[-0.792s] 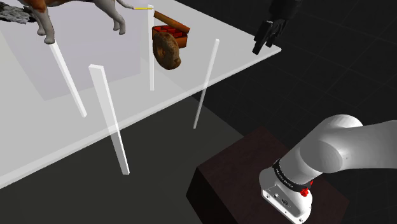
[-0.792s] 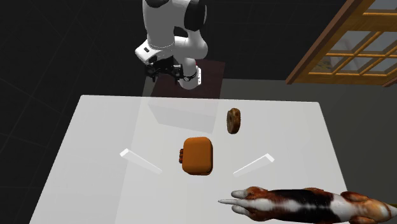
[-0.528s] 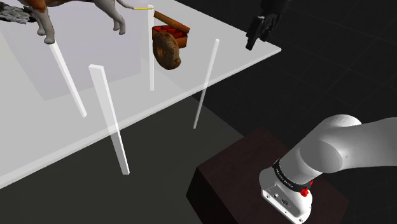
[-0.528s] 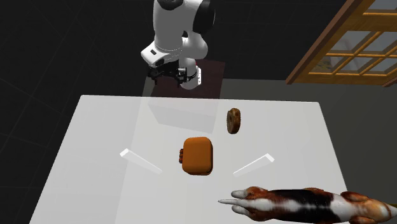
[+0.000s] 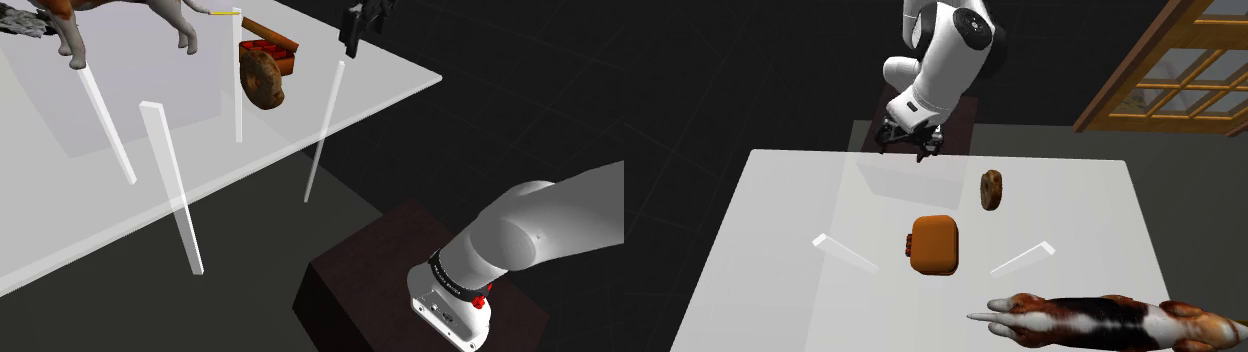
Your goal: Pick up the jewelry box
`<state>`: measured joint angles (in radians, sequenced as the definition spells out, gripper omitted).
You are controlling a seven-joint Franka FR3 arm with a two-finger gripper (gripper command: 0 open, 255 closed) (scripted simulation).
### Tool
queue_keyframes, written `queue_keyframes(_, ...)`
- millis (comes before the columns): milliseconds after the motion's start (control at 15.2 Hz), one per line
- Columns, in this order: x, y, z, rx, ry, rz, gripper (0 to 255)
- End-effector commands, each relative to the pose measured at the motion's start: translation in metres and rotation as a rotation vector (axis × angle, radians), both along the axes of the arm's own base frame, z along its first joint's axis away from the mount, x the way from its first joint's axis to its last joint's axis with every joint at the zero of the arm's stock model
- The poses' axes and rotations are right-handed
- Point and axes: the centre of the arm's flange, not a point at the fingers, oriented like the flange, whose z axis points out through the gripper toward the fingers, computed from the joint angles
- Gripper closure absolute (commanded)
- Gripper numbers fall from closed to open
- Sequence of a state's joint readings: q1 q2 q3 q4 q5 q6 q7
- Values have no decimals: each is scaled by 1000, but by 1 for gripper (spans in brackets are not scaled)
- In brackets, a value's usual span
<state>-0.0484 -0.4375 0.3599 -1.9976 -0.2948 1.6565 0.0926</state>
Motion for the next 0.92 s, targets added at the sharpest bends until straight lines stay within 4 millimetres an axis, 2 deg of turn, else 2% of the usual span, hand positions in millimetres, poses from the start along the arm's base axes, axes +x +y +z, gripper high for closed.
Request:
queue_keyframes(0, 17, 27, 0, -65, -20, 10, 0)
queue_keyframes(396, 63, 107, -6, -258, -72, 38, 0)
queue_keyframes(858, 114, 198, -30, -484, -133, 70, 0)
